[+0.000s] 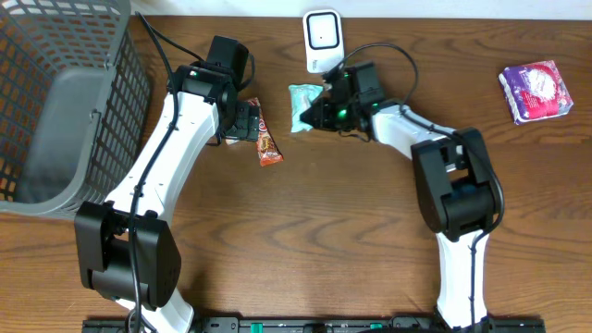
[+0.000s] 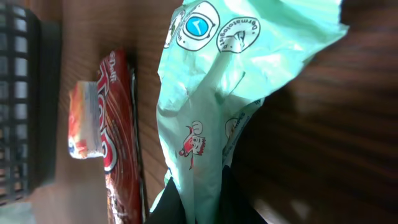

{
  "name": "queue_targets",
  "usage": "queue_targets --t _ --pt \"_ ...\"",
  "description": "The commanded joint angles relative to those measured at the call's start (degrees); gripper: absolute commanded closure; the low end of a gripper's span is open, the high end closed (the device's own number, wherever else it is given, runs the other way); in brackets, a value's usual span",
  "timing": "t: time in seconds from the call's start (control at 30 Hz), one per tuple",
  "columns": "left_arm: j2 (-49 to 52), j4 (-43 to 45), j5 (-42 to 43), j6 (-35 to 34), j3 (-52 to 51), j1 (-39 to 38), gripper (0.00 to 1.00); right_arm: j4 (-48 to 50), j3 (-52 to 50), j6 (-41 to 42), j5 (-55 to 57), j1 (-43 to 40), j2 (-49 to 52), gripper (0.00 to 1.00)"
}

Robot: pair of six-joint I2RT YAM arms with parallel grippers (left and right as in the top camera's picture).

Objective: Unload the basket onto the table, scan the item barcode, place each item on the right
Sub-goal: 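Lift the wipes pack up to the scanner with the right gripper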

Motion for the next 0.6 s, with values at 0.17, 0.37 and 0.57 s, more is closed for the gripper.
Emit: queue_targets --t 0.17,0.37,0.57 --pt "0.24 -0.13 0.02 0.35 -0.04 0.15 0.02 0.92 -0.07 -2.62 -10.34 -0.42 -0.83 0.99" --pt "0.24 -0.13 0.02 0.37 -0.04 0.15 0.02 3.87 -0.02 -2.36 -4.94 -0.66 -6.84 0.99" --pt "0.24 -0.13 0.02 0.35 -0.04 0.15 0.02 7.41 0.02 -2.38 17.09 -0.81 -14.60 0.99"
